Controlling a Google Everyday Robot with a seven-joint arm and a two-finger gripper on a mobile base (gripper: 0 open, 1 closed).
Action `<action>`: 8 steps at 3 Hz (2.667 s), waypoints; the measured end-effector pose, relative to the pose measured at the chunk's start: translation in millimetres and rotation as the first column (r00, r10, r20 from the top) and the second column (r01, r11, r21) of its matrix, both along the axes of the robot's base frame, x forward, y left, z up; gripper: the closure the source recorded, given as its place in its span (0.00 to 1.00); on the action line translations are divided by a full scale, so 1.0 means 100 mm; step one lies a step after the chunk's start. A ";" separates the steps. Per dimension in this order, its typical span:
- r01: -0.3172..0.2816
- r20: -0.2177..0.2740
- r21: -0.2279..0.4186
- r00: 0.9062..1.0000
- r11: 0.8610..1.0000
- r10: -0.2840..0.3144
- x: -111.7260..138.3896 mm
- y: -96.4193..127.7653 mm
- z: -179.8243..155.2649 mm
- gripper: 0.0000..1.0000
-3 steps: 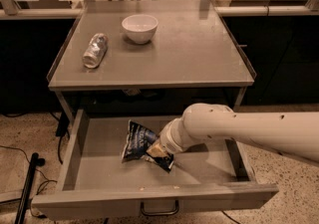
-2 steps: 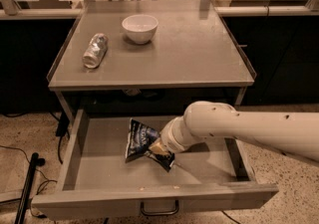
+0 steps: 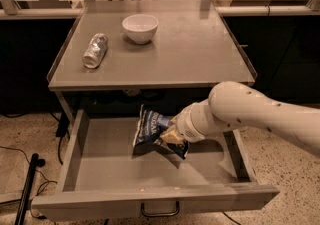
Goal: Pick blue chip bag from top drawer and place on counter
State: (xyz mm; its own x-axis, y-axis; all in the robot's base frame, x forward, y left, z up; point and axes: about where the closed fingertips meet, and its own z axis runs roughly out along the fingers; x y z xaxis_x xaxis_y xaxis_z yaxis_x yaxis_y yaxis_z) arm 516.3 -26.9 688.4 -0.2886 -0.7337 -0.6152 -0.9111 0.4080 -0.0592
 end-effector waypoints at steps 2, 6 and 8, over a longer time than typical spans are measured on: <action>-0.031 0.069 0.067 0.997 0.997 0.026 -0.12 -0.38 0.66 1.00; -0.064 0.286 0.037 0.957 0.997 0.051 0.33 -0.59 2.31 1.00; 0.011 0.317 0.034 0.948 0.999 -0.021 1.11 -0.61 2.51 1.00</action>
Offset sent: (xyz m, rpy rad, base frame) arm -0.0183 -0.0569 0.0917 0.0984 -0.0964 0.0411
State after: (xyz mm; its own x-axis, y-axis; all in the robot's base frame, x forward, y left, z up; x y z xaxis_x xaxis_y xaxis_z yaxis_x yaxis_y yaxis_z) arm 626.8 -88.1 939.4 -0.0862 -0.7091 -0.6998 -0.8405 0.4290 -0.3310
